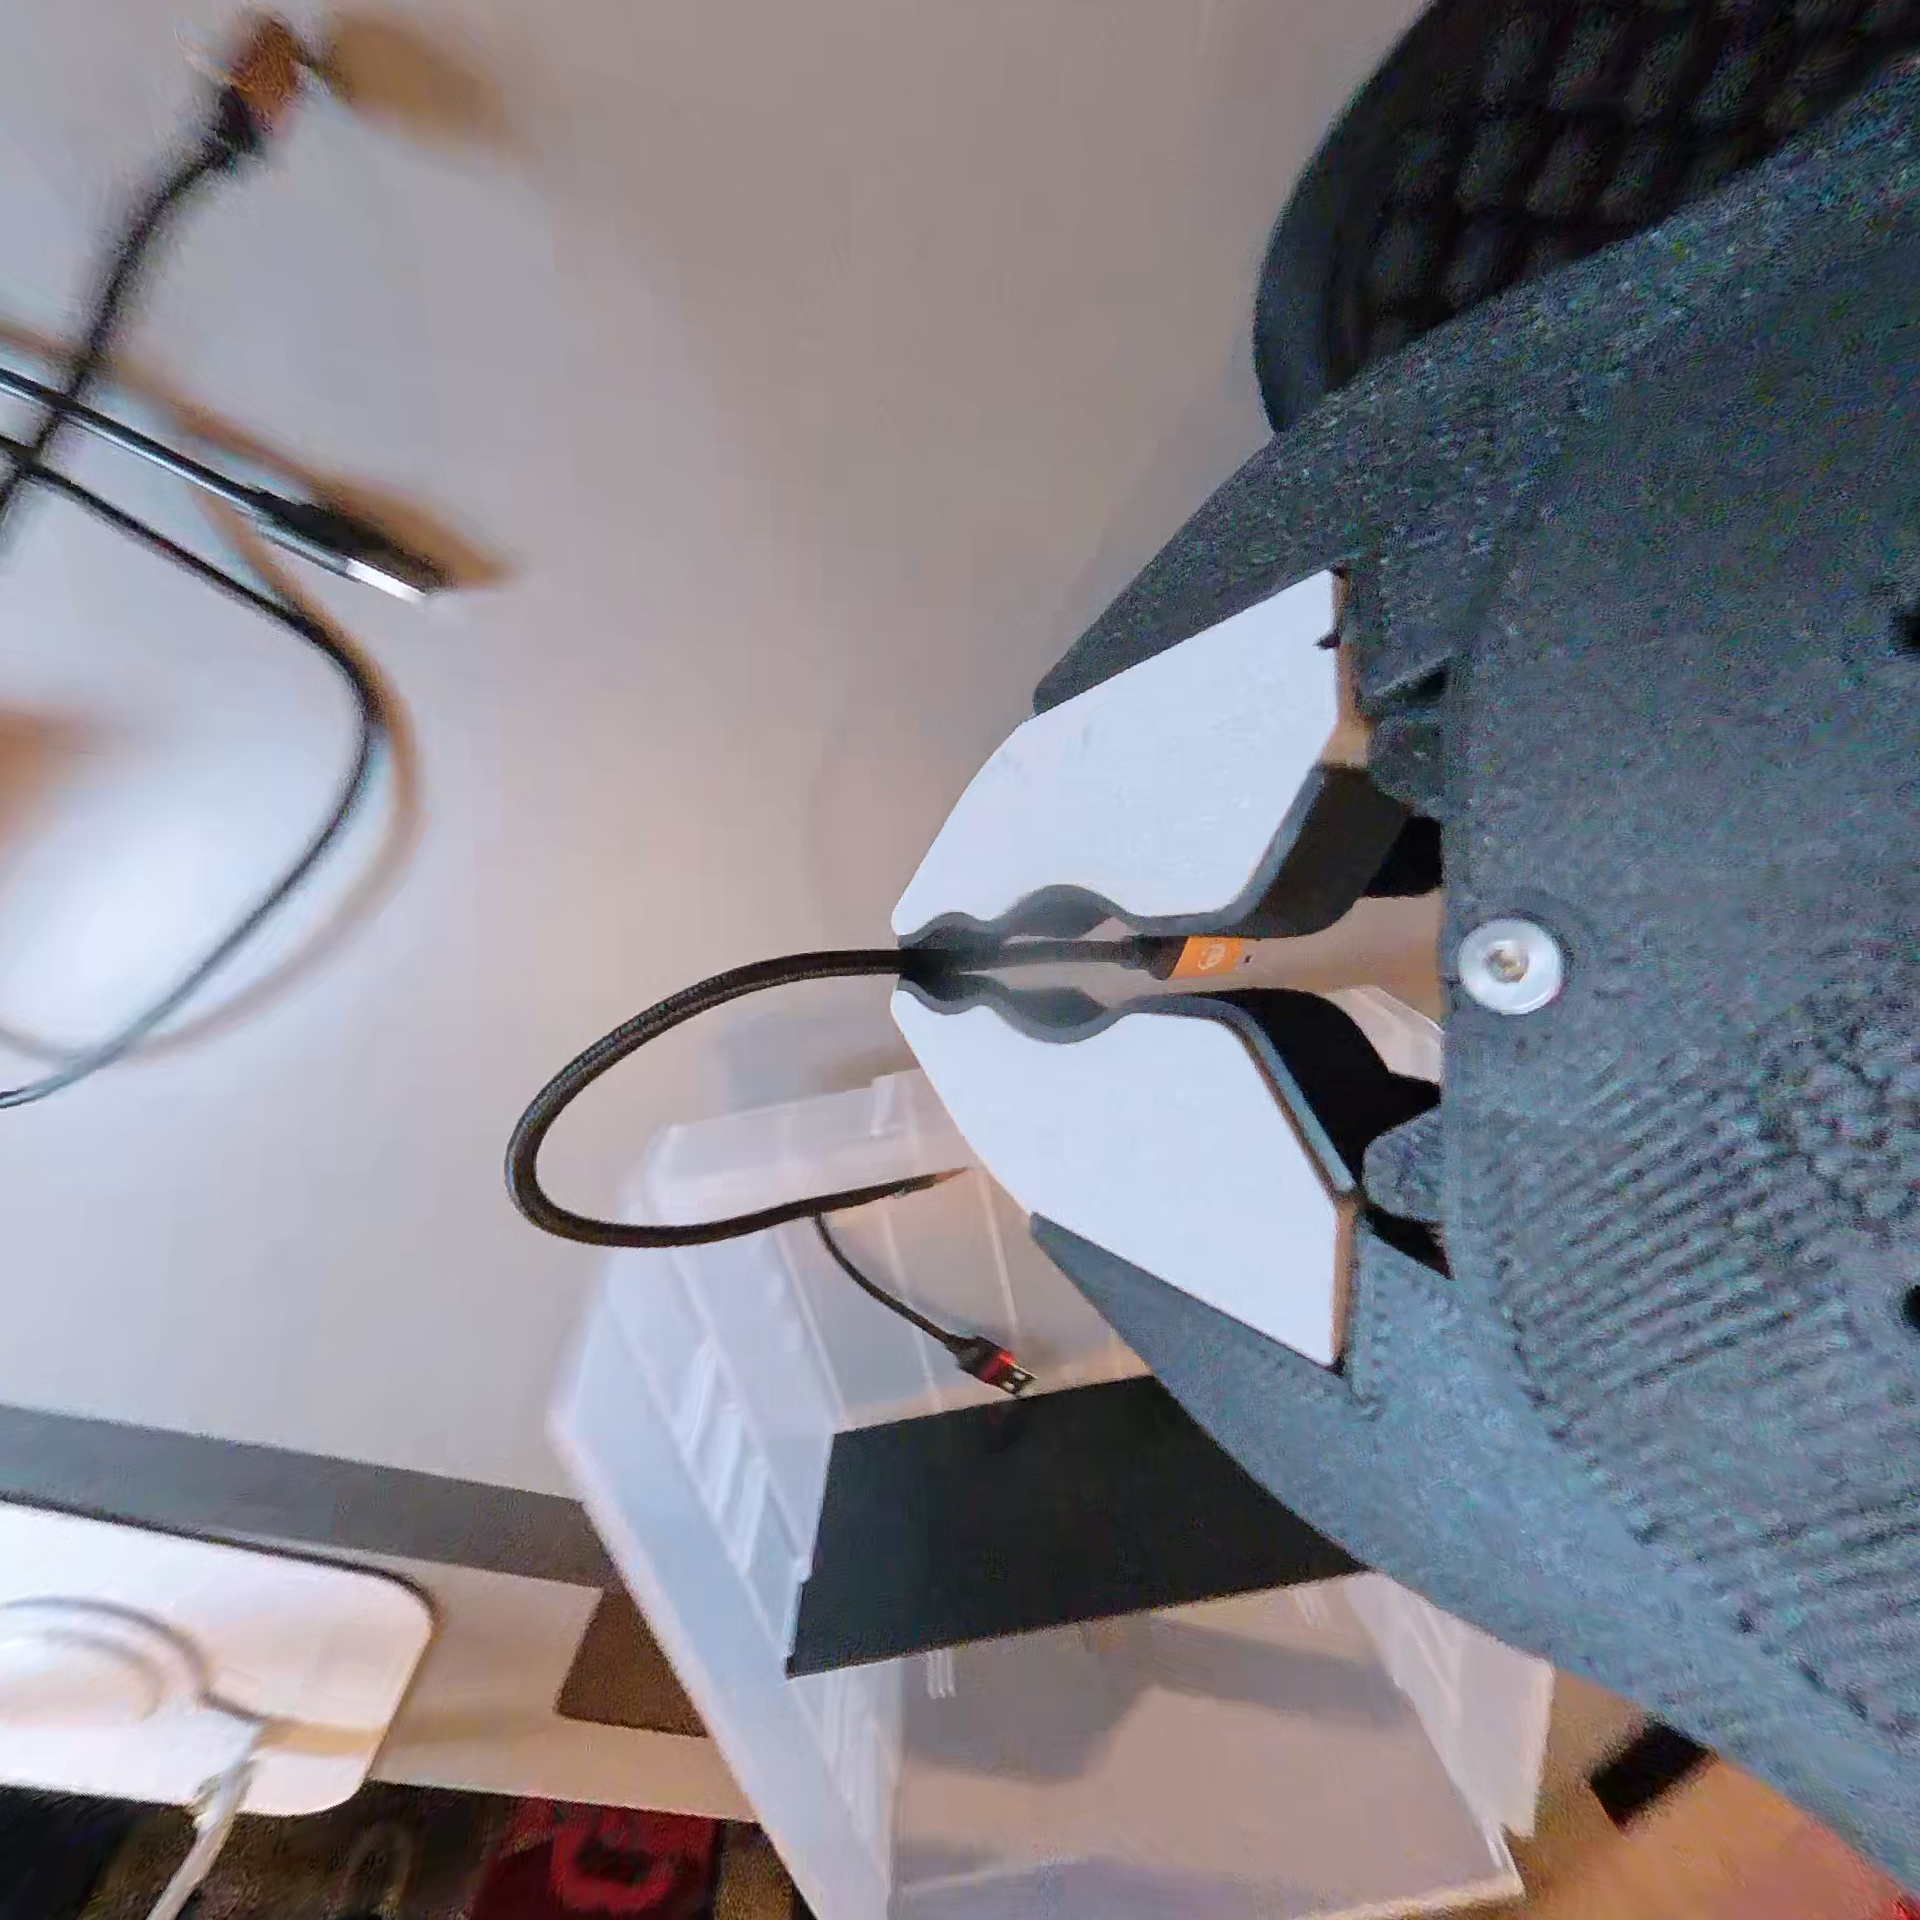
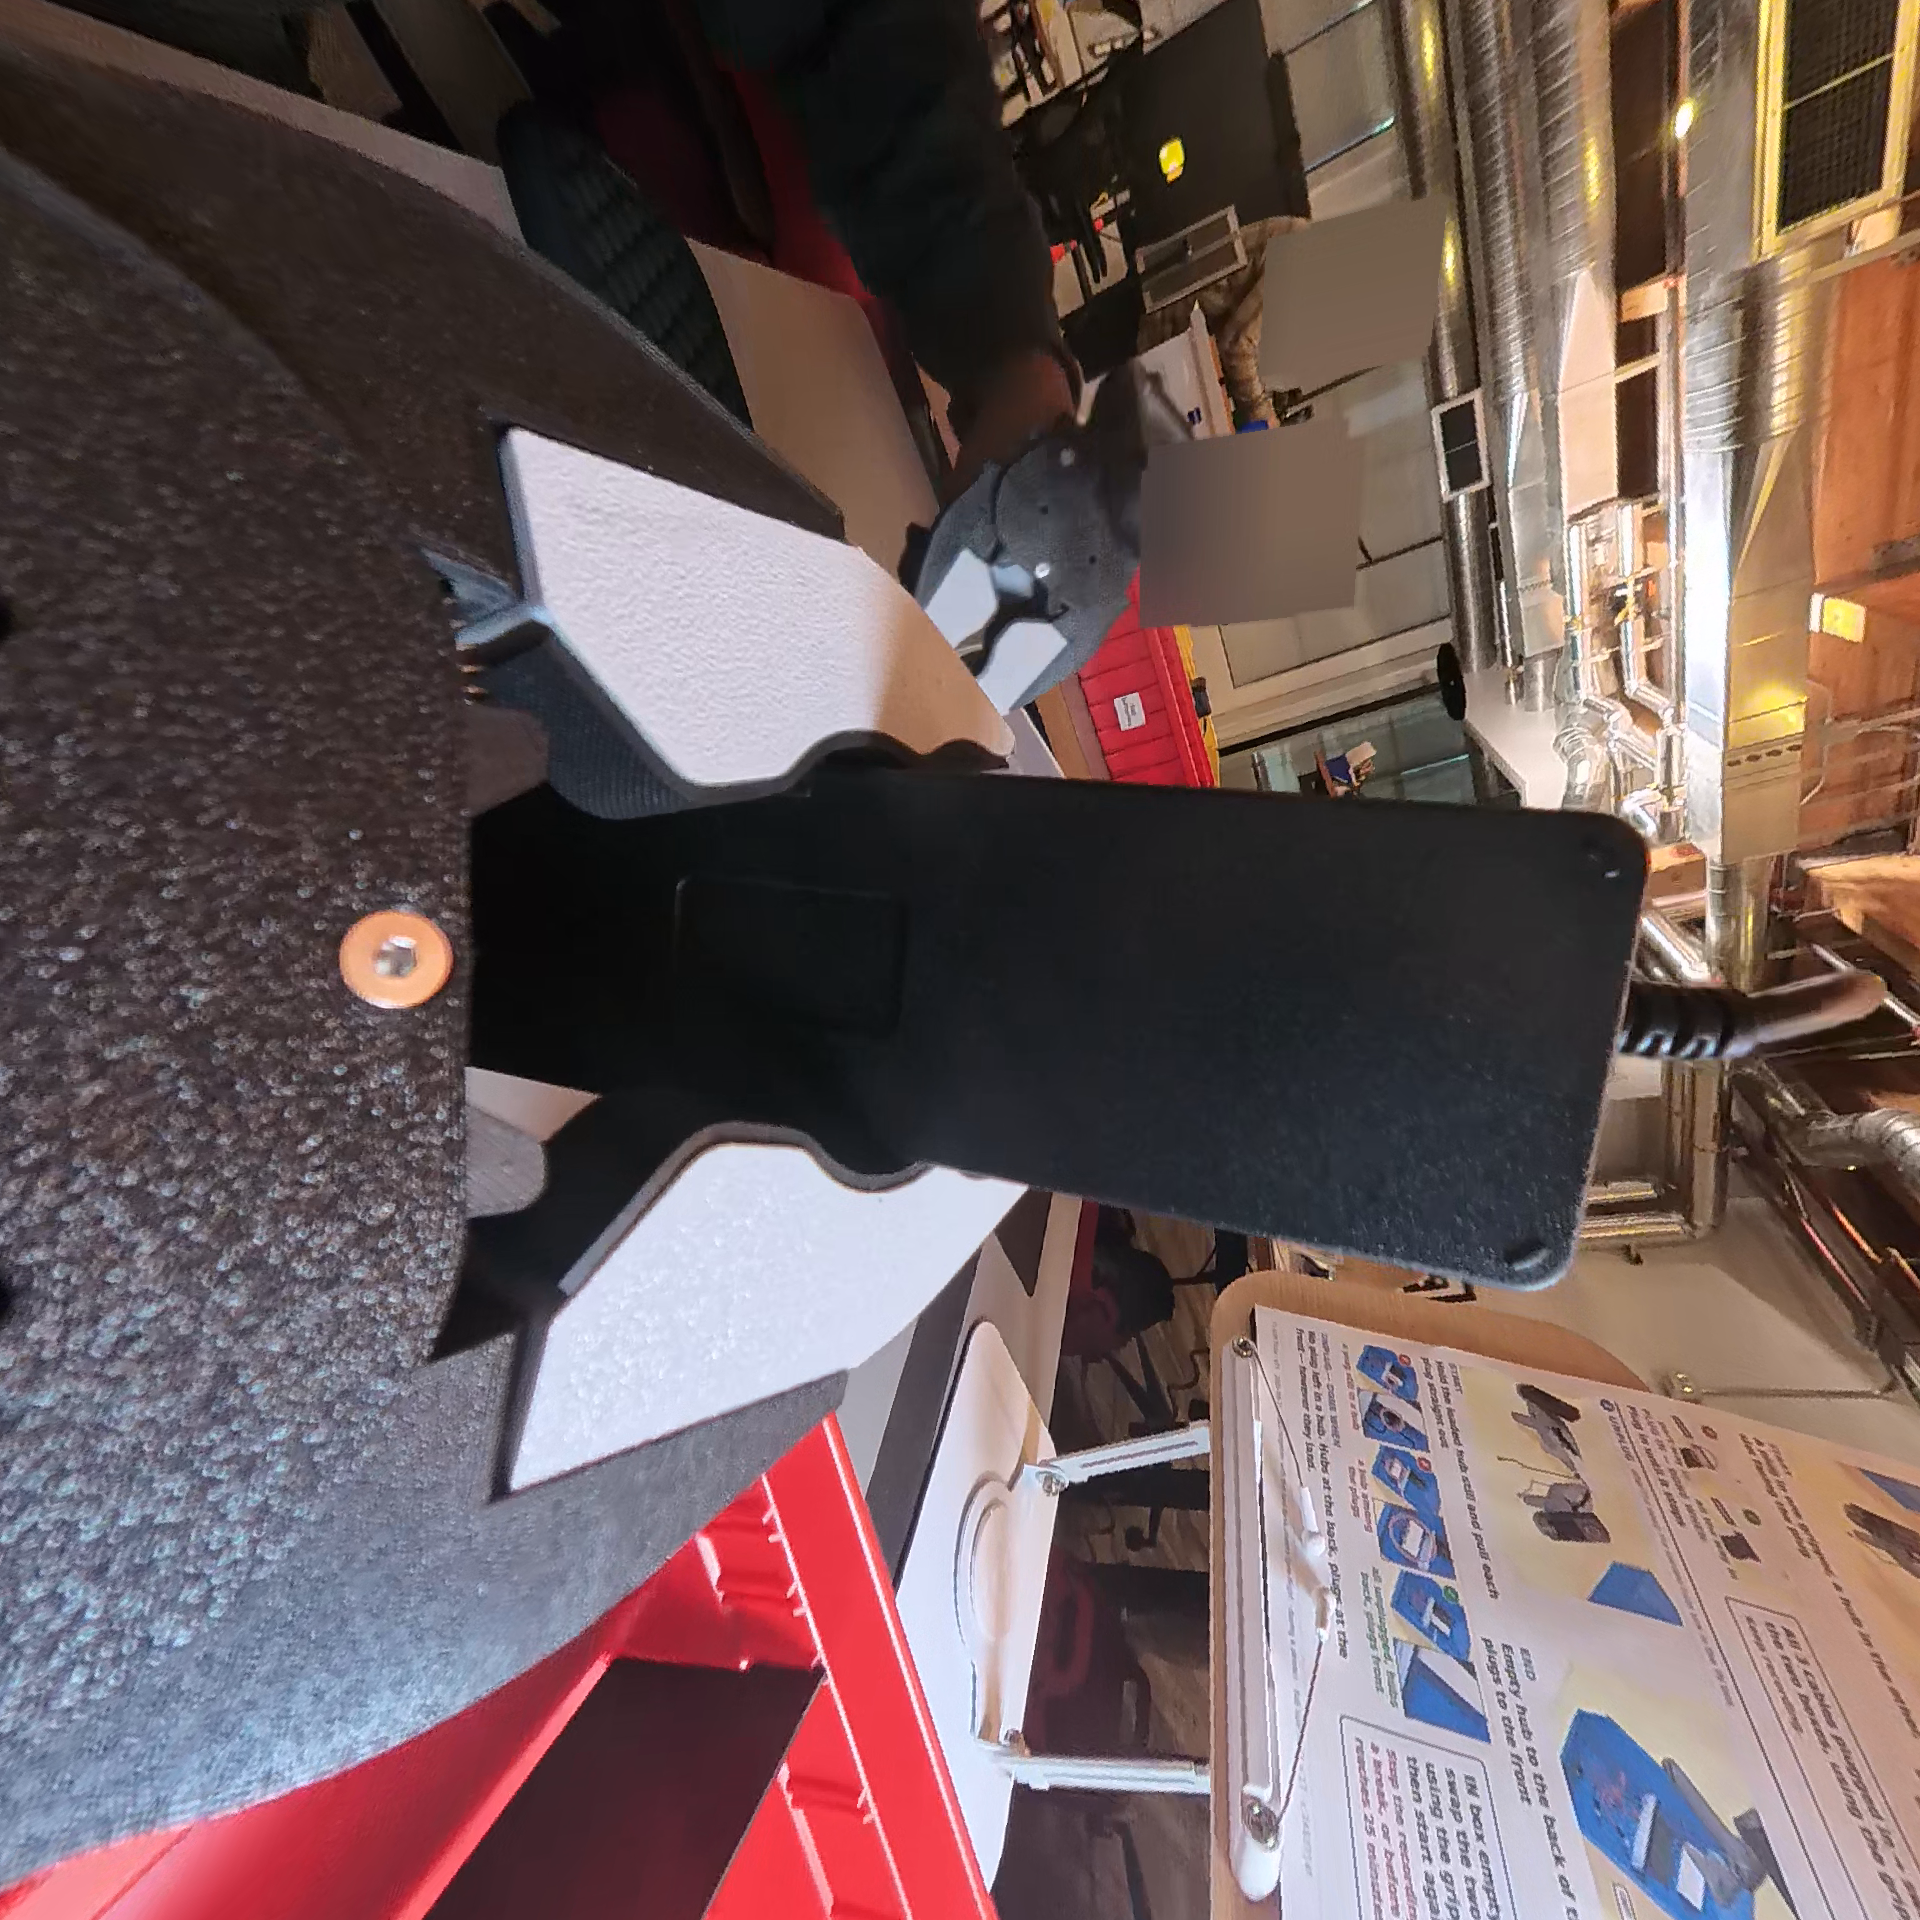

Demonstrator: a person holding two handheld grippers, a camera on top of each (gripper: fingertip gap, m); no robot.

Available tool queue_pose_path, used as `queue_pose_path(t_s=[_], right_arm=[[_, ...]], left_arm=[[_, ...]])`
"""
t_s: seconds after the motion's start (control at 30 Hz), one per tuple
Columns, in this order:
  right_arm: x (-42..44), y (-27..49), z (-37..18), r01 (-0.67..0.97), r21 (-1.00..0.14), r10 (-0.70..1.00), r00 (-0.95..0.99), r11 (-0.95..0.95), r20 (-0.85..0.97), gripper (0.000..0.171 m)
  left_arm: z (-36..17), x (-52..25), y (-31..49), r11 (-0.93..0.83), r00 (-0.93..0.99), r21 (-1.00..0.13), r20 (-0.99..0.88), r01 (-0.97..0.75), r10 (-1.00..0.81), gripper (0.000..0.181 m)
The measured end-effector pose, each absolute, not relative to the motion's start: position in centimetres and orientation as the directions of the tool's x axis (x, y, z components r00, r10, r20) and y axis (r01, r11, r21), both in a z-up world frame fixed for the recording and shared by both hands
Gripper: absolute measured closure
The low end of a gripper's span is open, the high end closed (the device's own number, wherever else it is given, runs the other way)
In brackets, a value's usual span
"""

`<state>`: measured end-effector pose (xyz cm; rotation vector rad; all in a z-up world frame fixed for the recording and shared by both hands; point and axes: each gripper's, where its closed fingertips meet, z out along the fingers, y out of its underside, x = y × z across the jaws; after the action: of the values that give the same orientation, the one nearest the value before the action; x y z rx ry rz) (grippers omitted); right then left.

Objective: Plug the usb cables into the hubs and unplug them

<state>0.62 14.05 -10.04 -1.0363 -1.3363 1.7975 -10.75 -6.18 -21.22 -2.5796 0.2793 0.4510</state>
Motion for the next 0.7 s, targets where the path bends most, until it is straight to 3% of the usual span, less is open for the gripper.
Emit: queue_pose_path(t_s=[0.13, 0.27, 0.4, 0.5, 0.6, 0.7], right_arm=[[0.7, 13.3, -10.2, -0.037, -0.958, 0.827, -0.515, -0.285, -0.226, 0.106], [0.9, 12.9, -10.3, -0.024, -0.949, 0.795, -0.553, -0.313, -0.249, 0.106], [1.3, 13.3, -9.6, -0.047, -0.941, 0.782, -0.57, -0.335, -0.251, 0.106], [1.6, 13.8, -9.4, -0.06, -0.943, 0.795, -0.557, -0.326, -0.239, 0.106], [1.6, 14.3, -9.4, -0.064, -0.944, 0.801, -0.549, -0.323, -0.237, 0.106], [1.4, 14.4, -9.7, -0.054, -0.944, 0.801, -0.546, -0.325, -0.245, 0.106]], left_arm=[[-16.2, -6.6, -2.7, -0.638, 0.992, -0.76, -0.092, -0.125, -0.085, 0.177], [-11.6, -3.4, -0.6, -0.421, 0.968, -0.901, 0.188, 0.102, -0.168, 0.177], [-10.9, -2.8, 0.3, -0.306, 0.835, -0.857, 0.493, 0.416, -0.245, 0.177], [-16.3, -4.2, 0.0, -0.362, 0.759, -0.742, 0.639, 0.564, -0.128, 0.177], [-21.9, -5.5, -1.7, -0.418, 0.733, -0.659, 0.679, 0.625, 0.024, 0.177], [-25.0, -6.7, -3.9, -0.474, 0.787, -0.655, 0.598, 0.588, 0.15, 0.172]])
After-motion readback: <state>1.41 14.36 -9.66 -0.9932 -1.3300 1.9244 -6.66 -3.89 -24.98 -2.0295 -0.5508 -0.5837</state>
